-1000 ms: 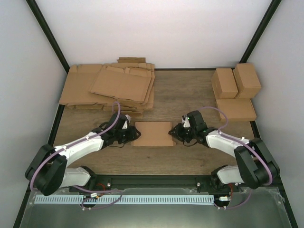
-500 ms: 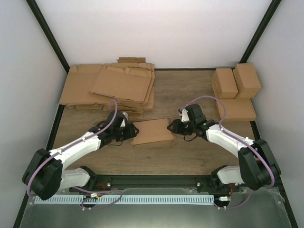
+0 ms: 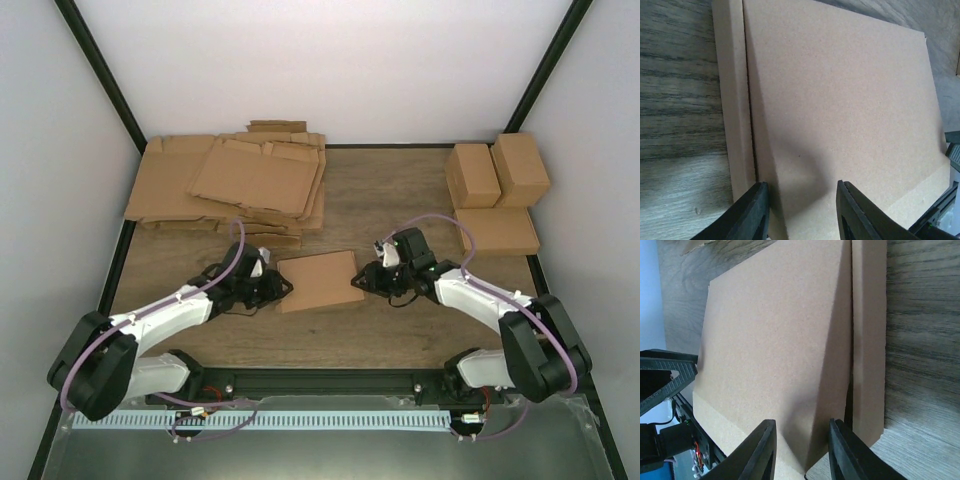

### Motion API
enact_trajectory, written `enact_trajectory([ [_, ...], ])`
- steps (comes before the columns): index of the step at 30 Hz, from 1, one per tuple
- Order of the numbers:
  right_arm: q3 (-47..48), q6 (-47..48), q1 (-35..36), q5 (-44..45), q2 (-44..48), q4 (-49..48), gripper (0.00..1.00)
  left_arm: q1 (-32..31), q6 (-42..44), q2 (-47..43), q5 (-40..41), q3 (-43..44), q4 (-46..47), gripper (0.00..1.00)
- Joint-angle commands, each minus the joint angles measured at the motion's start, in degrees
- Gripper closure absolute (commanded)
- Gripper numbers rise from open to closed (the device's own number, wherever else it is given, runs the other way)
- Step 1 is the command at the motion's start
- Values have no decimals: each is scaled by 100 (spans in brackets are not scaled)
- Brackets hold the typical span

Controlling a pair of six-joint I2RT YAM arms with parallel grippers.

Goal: Fold the paper box

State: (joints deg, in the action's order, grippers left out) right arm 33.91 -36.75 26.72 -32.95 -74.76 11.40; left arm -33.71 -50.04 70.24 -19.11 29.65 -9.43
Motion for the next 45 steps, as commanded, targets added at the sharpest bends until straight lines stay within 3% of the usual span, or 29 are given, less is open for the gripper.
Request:
enact_trajectory([
  [1,60,-78,6,-420,-183,-389,72,5,-168,9,-313,-29,385,64],
  [9,-224,-130,-3,-421,-259,-667,81,-4,-243,192,-391,-218,616,83],
  [16,-279,145,9,-37,-372,-430,83,-10,-287,290,-412,-230,697,85],
  [20,-181,447,9,125,-431,-199,83,-11,-13,296,-134,-66,301,84],
  [29,380,956,11,417,10,489,70,-11,941,236,776,684,-1156,71],
  [39,492,1030,-13,589,207,681,66,-4,979,67,708,798,-1287,65],
  [45,434,1066,-256,489,452,652,59,-4,952,-77,671,707,-1220,56],
])
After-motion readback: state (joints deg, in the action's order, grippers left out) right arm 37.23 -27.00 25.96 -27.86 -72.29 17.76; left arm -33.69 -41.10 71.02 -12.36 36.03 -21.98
